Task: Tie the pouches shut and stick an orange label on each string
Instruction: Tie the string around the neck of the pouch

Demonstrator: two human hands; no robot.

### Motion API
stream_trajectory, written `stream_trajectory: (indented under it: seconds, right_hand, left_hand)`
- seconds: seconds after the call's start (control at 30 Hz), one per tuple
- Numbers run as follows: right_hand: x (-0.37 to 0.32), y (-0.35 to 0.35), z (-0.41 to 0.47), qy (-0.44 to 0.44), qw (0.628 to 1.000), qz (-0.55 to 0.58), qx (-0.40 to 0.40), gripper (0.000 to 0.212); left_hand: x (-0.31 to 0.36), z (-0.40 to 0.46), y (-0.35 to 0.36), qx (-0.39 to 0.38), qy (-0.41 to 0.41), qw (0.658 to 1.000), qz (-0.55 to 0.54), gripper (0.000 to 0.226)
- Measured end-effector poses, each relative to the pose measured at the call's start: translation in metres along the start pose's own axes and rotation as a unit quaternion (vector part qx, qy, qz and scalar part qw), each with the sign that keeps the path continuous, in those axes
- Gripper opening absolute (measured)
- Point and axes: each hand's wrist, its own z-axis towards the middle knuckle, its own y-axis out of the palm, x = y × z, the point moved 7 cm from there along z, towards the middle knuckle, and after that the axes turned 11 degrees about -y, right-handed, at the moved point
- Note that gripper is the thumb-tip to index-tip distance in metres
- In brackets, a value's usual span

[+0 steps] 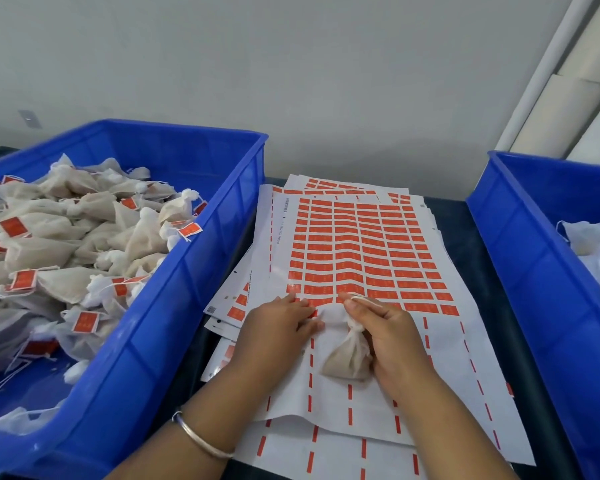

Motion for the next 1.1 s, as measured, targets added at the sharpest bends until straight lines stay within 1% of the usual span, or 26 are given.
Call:
stream_trajectory:
  seconds: [0.13, 0.23, 0.3, 0.4, 0.53, 0.63, 0.73, 0.87, 0.93, 1.0, 1.07, 1.1]
  right_hand:
    - [-0.001, 0.0, -0.001, -0.007, 1.0, 0.007, -0.004, 0.009]
    - [-0.003, 0.002, -0.001, -0.017, 1.0, 0.003, -0.012, 0.015]
    - [-0.002, 0.001, -0.001, -0.017, 1.0, -0.001, -0.009, 0.013]
    - [-0.002, 0.001, -0.002, -0.017, 1.0, -0.003, -0.004, 0.009]
    - [-0.007, 0.003, -0.004, -0.027, 1.0, -0.002, -0.014, 0.017]
    - [-0.008, 0.003, -0.005, -0.028, 1.0, -0.003, -0.009, 0.016]
    - [-0.008, 0.002, -0.005, -0.027, 1.0, -0.006, -0.011, 0.016]
    - [-0.008, 0.003, -0.005, -0.023, 0.999, -0.013, -0.019, 0.015]
    - [-0.01, 0.003, -0.005, -0.027, 0.999, -0.025, -0.015, 0.01]
    - [-0.017, 0.0, -0.006, -0.055, 0.997, -0.056, -0.008, 0.006]
    - [-0.033, -0.003, -0.008, -0.106, 0.986, -0.123, -0.019, 0.002]
    - [-0.043, -0.003, -0.009, -0.133, 0.977, -0.16, -0.036, 0.007]
  left_hand:
    - [-0.009, 0.001, -0.001, -0.001, -0.05, 0.997, -0.061, 0.038]
    - [-0.013, 0.003, 0.0, -0.013, -0.079, 0.993, -0.083, 0.037]
    - [-0.014, 0.004, 0.0, -0.017, -0.091, 0.992, -0.09, 0.036]
    - [-0.015, 0.004, 0.0, -0.01, -0.098, 0.99, -0.1, 0.033]
    - [-0.014, 0.006, -0.001, -0.004, -0.11, 0.986, -0.127, 0.028]
    - [-0.015, 0.007, -0.001, 0.002, -0.125, 0.981, -0.15, 0.023]
    - [-0.018, 0.006, -0.003, 0.026, -0.144, 0.977, -0.154, 0.022]
    - [-0.014, 0.004, -0.008, 0.057, -0.119, 0.982, -0.136, 0.015]
    - [-0.015, 0.004, -0.009, 0.053, -0.121, 0.979, -0.152, 0.01]
    - [-0.018, 0.005, -0.012, 0.056, -0.134, 0.974, -0.177, 0.005]
    - [-0.024, 0.007, -0.014, 0.066, -0.15, 0.964, -0.209, 0.018]
    - [-0.028, 0.008, -0.015, 0.068, -0.161, 0.958, -0.228, 0.021]
